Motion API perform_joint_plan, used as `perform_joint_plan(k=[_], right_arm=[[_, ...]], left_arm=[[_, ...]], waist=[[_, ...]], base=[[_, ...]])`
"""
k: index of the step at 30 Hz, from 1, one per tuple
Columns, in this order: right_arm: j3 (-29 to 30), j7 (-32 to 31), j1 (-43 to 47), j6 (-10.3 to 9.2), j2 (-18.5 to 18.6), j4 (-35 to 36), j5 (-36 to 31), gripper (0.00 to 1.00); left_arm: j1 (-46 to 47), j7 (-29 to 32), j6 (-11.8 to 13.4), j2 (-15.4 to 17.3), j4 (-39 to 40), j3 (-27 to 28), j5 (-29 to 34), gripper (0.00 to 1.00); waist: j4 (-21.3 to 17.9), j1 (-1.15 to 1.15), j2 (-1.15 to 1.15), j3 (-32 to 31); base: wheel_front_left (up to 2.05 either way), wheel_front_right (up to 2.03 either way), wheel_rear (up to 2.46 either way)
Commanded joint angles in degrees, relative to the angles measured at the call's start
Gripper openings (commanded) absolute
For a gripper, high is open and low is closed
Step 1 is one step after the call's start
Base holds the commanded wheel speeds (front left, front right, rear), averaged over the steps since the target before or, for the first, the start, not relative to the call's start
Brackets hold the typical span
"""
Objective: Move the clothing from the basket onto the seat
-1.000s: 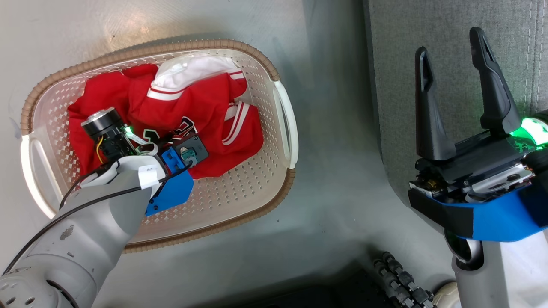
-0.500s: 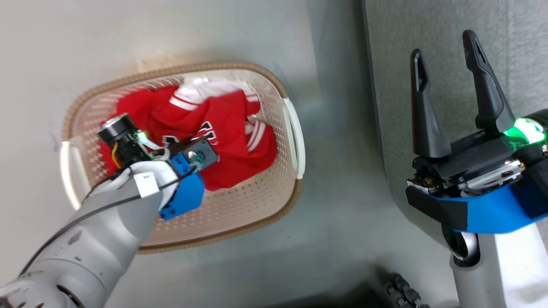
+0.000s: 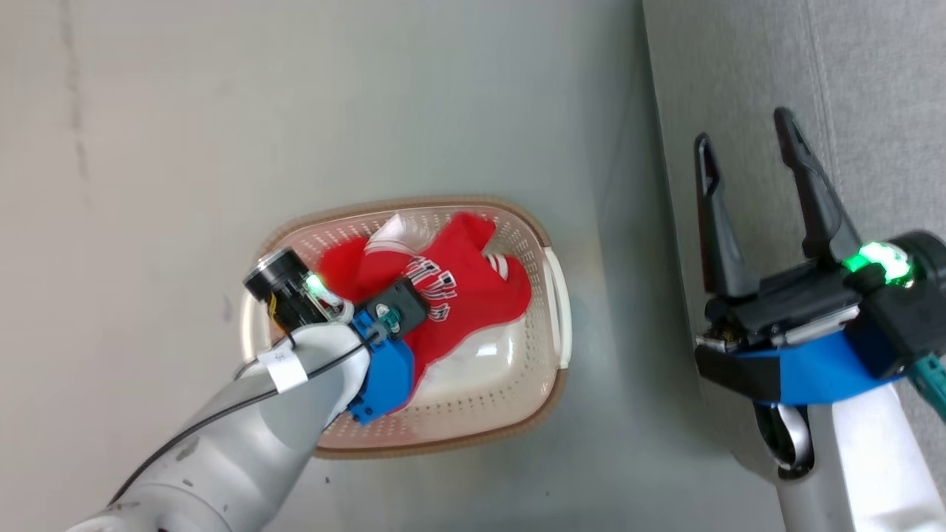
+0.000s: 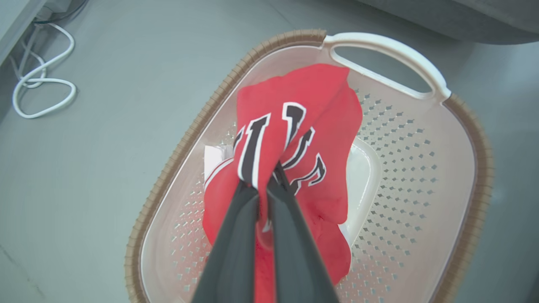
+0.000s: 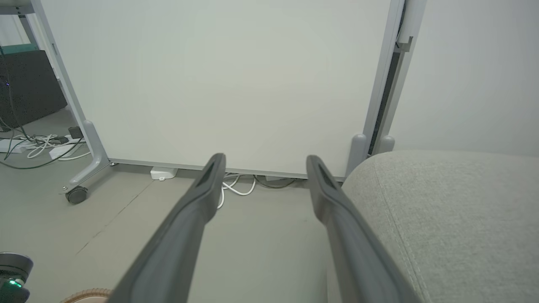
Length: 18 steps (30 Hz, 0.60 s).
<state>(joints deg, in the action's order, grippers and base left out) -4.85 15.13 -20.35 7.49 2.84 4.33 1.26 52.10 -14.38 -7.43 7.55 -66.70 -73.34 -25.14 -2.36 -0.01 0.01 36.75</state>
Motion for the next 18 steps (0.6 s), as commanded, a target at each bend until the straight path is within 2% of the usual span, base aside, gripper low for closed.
perform_joint_plan(k=[1, 7, 10, 18], right_arm=[[0.12, 0.04, 0.95, 0.01, 0.08, -0.36, -0.34, 1.0], [0.81, 0.04, 3.83, 0.01, 0.1, -2.22, -0.74, 1.0], [1.1, 0.04, 5.23, 0.01, 0.09, -2.93, -0.68, 1.0], [1.56, 0.04, 9.07, 0.01, 0.1, -4.71, -0.35, 1.0]], left_arm=[[-0.77, -0.57, -0.03, -0.05, 0.49, -0.14, -0.7, 0.0], [-3.1, -0.89, -0.03, 0.74, 6.72, 2.55, -3.5, 0.0], [-5.44, -0.87, 0.0, 1.87, 11.14, 5.88, -4.0, 0.0], [-11.06, -0.91, 1.95, 4.16, 22.64, 15.71, -2.13, 0.0]], waist=[[-0.14, 0.01, -0.01, -1.76], [2.24, 0.01, -0.01, -8.69], [3.24, 0.01, -0.01, -12.02], [5.17, 0.01, -0.01, -19.6]], base=[[0.0, 0.0, 0.0], [0.0, 0.0, 0.0], [0.0, 0.0, 0.0], [0.0, 0.0, 0.0]])
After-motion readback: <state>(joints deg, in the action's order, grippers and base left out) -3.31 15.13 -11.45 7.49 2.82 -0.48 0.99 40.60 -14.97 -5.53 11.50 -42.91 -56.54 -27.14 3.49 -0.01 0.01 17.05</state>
